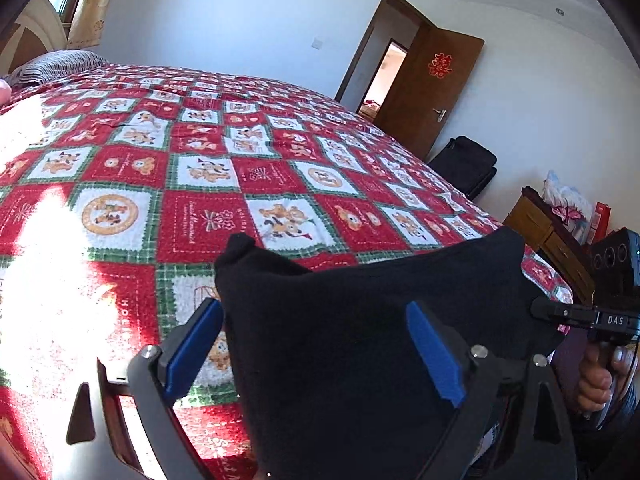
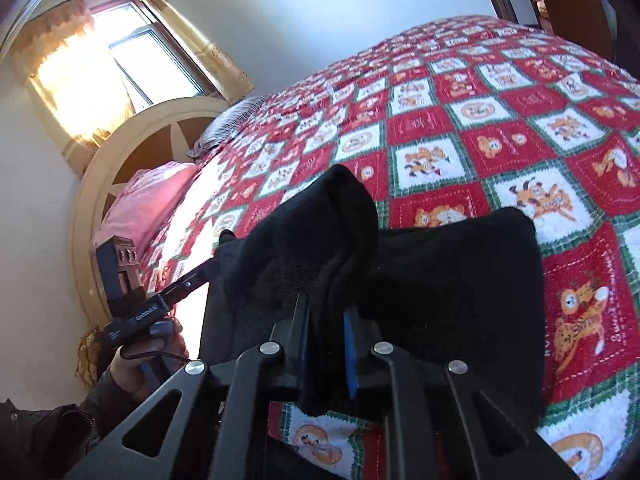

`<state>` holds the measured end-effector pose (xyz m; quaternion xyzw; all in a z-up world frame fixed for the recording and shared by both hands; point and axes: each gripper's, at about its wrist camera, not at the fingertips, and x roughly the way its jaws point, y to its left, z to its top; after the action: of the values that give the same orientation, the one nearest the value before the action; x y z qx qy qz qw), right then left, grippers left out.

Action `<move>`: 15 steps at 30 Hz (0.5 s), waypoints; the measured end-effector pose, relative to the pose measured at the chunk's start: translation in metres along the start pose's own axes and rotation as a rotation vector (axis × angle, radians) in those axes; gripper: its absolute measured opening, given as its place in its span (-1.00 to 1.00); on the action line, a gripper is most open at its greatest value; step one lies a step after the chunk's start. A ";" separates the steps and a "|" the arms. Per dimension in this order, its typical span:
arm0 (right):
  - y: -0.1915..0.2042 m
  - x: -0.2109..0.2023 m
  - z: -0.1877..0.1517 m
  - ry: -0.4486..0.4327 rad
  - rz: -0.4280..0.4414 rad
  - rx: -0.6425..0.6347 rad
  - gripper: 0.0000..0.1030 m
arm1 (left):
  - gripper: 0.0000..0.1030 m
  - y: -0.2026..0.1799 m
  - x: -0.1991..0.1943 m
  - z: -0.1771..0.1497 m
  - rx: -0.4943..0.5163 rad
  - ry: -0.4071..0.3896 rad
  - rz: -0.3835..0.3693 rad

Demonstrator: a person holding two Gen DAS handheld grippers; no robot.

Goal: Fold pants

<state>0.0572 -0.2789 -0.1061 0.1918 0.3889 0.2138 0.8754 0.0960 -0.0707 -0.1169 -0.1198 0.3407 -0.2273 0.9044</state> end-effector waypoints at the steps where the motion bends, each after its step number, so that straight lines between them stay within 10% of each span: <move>1: 0.000 -0.004 0.000 -0.006 -0.003 -0.002 -0.72 | 0.85 -0.003 0.001 0.001 0.014 -0.001 0.007; 15: -0.073 -0.018 -0.010 0.008 -0.121 0.136 -0.72 | 0.96 -0.016 0.037 0.004 0.117 0.049 0.144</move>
<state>0.0547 -0.3476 -0.1380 0.2260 0.4170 0.1345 0.8700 0.1175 -0.1026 -0.1286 -0.0362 0.3567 -0.1841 0.9152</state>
